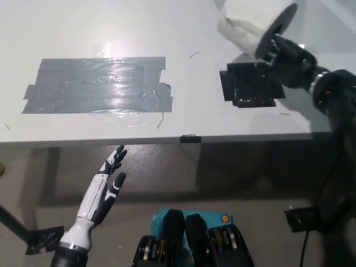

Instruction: A person hands over a roll of toilet paper to the robot , and the robot inserts its right thumb into the hole in the centre to grab the roll, and then places it on the balck area on the desk.

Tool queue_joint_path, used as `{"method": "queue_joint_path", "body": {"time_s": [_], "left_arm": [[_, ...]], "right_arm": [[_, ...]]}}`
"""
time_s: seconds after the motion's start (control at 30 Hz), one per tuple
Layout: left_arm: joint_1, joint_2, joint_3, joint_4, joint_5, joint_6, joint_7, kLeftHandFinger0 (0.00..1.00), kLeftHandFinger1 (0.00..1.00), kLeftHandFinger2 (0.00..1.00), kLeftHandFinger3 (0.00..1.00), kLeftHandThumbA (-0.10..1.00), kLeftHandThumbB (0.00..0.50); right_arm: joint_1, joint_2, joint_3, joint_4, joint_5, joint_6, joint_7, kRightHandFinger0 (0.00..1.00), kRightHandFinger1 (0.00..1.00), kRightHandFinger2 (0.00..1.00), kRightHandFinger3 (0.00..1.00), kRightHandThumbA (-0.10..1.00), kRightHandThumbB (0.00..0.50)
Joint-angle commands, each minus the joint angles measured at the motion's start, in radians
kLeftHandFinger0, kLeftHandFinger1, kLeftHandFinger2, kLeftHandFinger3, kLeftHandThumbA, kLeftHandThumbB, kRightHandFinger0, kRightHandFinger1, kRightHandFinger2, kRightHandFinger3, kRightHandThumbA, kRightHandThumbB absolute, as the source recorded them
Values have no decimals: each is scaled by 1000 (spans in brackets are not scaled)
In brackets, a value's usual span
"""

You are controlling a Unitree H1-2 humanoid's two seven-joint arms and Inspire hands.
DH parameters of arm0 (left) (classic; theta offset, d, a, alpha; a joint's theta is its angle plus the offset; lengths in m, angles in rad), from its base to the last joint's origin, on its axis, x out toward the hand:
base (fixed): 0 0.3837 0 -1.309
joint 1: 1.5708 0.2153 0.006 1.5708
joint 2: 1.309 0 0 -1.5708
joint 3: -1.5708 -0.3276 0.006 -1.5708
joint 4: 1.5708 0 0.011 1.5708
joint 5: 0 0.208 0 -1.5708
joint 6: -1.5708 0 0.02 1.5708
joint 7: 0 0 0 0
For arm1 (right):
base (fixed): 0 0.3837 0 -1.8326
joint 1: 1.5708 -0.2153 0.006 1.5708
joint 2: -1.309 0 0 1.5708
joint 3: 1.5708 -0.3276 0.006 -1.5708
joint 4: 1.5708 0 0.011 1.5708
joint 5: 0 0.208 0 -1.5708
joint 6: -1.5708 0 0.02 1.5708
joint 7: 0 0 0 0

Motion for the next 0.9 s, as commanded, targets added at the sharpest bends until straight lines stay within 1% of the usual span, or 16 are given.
{"method": "queue_joint_path", "body": {"time_s": [0.0,0.03,0.1,0.17,0.27,0.37,0.43,0.5,0.53,0.6,0.67,0.73,0.77,0.8,0.83,0.87], "left_arm": [[-6,17,3,-20,0,-29,16,1000,1000,1000,1000,1000,191],[-5,17,2,-21,-2,-25,14,1000,1000,1000,1000,1000,174],[-4,17,1,-20,-1,-26,14,1000,1000,1000,1000,1000,176],[-3,17,-1,-18,1,-30,16,1000,1000,1000,1000,1000,176],[-5,18,0,-18,2,-29,16,1000,1000,1000,1000,1000,185],[-7,18,3,-22,-3,-22,15,1000,1000,1000,1000,1000,178],[-8,19,3,-16,-5,-28,15,1000,1000,1000,1000,1000,178],[-8,19,3,-16,-4,-30,15,1000,1000,1000,1000,1000,172],[-8,20,2,-15,-3,-33,16,1000,1000,1000,1000,1000,170],[-6,20,2,-15,-4,-31,15,1000,1000,1000,1000,1000,165],[-3,17,1,-15,-7,-30,14,1000,1000,1000,1000,1000,170],[-1,17,1,-23,-9,-15,10,1000,1000,1000,1000,1000,172],[-2,17,1,-20,-5,-21,13,1000,1000,1000,1000,1000,173],[-4,14,1,-12,-7,-31,17,1000,1000,1000,1000,1000,178],[-5,13,2,-10,-8,-34,18,1000,1000,1000,1000,1000,178],[-4,11,1,-9,-7,-34,19,1000,1000,1000,1000,1000,185]], "right_arm": [[-17,-86,83,-26,-43,-28,63,11,385,875,1000,-100,126],[-17,-104,98,-14,-51,-21,42,20,472,943,1000,-100,146],[-18,-124,126,4,-67,-21,17,8,507,984,1000,-100,128],[-18,-141,152,13,-79,-22,2,0,510,1000,1000,-100,111],[-23,-161,198,20,-110,-37,-28,0,506,1000,1000,-100,150],[-37,-173,230,20,-122,-27,-35,1,521,1000,1000,-100,127],[-39,-183,283,23,-162,-56,-37,26,564,1000,1000,-100,131],[-39,-187,307,18,-173,-64,-38,36,569,1000,1000,-100,127],[-38,-190,328,11,-187,-71,-35,39,558,1000,1000,-100,106],[-46,-191,345,13,-196,-60,-52,22,529,1000,1000,-100,114],[-53,-191,376,10,-221,-69,-62,10,482,988,1000,-100,145],[-64,-191,422,-1,-256,-92,-69,0,436,908,925,-100,150],[-72,-191,444,-4,-272,-97,-79,32,465,885,934,-100,168],[-87,-191,496,-7,-318,-127,-83,113,561,923,729,-100,176],[-93,-191,517,-8,-335,-142,-81,113,561,923,729,-100,176],[-103,-190,543,-9,-353,-156,-75,97,542,924,690,-100,179]]}}
